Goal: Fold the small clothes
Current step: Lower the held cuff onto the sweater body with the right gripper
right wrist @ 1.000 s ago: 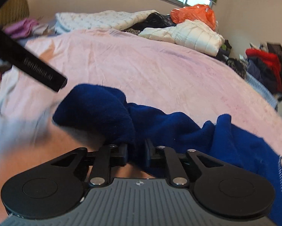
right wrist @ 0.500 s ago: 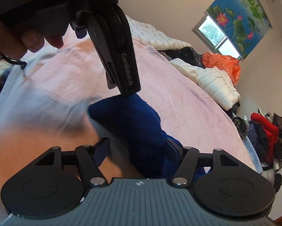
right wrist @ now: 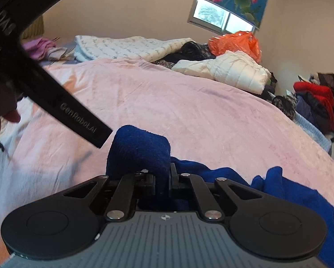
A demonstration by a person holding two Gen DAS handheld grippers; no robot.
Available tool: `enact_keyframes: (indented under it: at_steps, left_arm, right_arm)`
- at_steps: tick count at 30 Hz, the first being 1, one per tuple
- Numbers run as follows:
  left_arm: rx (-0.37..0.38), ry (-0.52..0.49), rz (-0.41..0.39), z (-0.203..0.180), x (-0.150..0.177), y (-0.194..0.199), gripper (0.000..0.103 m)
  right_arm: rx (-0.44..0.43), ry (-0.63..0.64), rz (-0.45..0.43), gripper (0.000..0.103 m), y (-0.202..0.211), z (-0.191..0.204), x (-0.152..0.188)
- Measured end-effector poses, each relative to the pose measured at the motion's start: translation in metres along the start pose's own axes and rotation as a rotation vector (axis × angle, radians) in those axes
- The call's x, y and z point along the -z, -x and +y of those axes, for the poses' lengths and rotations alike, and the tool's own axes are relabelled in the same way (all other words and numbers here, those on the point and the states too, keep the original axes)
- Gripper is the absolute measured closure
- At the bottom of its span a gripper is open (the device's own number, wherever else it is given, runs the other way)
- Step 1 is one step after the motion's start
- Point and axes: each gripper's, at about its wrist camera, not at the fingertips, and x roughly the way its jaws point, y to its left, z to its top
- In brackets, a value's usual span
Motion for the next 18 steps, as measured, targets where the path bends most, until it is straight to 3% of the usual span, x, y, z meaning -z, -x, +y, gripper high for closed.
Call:
enact_keyframes:
  at_steps: [9,18]
  left_arm:
    - [0.068,-0.054,-0.016,-0.038,-0.004,0.010,0.000]
    - [0.149,-0.158,-0.053,-0.100,-0.008,0.026,0.000]
  right_arm:
    - [-0.039,-0.405,-0.061,0.094,0.023,-0.086,0.009]
    - [-0.034,-0.642,-0.150,0.092,0.065,-0.165,0.022]
